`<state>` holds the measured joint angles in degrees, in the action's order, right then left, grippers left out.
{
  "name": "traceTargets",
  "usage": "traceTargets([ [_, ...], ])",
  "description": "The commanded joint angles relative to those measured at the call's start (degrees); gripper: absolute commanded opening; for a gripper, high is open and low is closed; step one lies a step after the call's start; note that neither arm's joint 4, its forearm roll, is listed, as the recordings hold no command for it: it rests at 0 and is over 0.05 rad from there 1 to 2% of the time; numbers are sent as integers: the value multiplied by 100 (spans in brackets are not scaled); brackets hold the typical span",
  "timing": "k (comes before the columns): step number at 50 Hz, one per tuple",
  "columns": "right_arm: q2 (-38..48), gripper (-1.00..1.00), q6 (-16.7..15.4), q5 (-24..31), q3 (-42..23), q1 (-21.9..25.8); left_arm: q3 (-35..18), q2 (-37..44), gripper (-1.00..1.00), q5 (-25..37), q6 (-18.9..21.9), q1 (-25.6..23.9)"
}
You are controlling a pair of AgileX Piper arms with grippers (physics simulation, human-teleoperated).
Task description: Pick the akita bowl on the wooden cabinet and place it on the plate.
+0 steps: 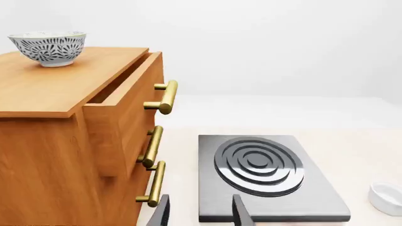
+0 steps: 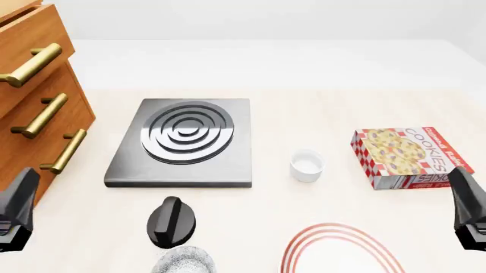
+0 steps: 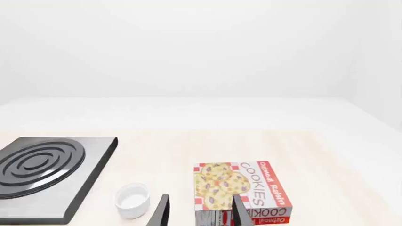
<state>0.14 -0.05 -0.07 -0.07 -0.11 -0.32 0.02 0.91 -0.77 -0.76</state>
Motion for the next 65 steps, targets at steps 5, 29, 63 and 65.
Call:
traceTargets([
  [5,22,100,-1,-10,-8,-26,-43,0,100,220,-187,-283],
  [29,32,100,3,-12,-13,-30,-1604,45,100,1651,-277,-617],
  [63,40,100,4,-21,-10,-33,-3418,1419,100,2084,-481,-818],
  [65,41,100,8,-20,-10,-34,-3538,1497,100,2102,-485,-815],
])
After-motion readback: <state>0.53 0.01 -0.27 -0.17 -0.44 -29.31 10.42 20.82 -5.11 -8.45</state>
